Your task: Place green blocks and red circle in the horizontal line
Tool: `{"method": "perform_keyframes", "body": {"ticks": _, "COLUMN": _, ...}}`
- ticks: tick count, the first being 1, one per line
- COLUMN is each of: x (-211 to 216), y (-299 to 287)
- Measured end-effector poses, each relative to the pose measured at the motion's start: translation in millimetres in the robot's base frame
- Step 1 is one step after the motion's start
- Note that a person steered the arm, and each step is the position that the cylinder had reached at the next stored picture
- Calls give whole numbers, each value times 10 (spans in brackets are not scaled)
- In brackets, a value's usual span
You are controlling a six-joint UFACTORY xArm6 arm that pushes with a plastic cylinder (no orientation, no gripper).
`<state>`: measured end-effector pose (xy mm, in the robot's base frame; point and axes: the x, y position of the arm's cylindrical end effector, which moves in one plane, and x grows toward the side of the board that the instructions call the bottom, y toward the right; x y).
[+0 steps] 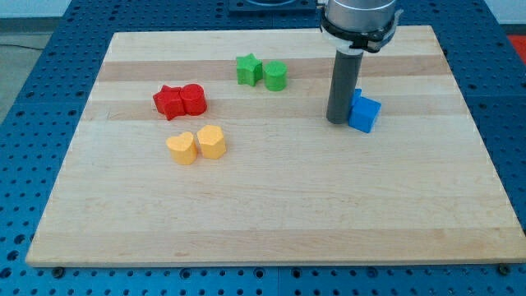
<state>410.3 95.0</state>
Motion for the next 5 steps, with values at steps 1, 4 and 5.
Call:
{"method": "perform_keyframes", "body": {"ticks": 1, "x": 0, "y": 1}}
{"method": "perform_keyframes", "body": {"ticks": 4, "x": -72, "y": -438}}
{"method": "perform_keyframes", "body": {"ticks": 5, "x": -319, "y": -649}}
